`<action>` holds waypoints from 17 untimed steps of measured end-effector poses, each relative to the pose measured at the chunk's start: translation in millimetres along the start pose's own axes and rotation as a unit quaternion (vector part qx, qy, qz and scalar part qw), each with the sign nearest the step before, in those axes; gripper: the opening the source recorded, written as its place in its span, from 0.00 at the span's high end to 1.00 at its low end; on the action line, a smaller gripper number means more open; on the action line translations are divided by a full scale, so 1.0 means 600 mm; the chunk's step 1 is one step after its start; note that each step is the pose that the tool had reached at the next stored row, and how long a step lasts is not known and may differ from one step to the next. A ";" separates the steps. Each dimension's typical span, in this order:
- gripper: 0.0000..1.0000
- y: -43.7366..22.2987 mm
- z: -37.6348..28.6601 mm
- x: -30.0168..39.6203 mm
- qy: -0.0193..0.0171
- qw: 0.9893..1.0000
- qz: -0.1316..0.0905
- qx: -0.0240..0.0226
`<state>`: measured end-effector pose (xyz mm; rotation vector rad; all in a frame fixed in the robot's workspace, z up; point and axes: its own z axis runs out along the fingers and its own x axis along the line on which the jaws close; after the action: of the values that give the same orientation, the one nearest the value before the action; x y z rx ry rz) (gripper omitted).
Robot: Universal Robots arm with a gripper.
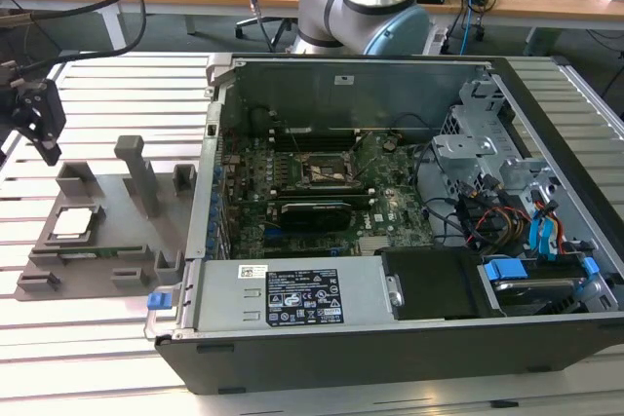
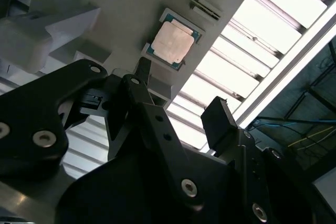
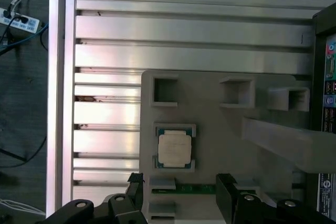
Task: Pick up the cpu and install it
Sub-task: 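Pick up the cpu and move it towards the insertion slot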
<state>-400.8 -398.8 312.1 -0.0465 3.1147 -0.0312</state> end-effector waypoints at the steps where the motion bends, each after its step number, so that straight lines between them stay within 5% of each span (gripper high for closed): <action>1: 0.34 0.000 0.001 0.000 0.000 1.000 0.000 0.000; 17: 0.34 0.000 0.017 0.000 0.000 1.000 0.000 0.000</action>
<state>-400.8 -398.9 302.2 -0.0466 3.1147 -0.0312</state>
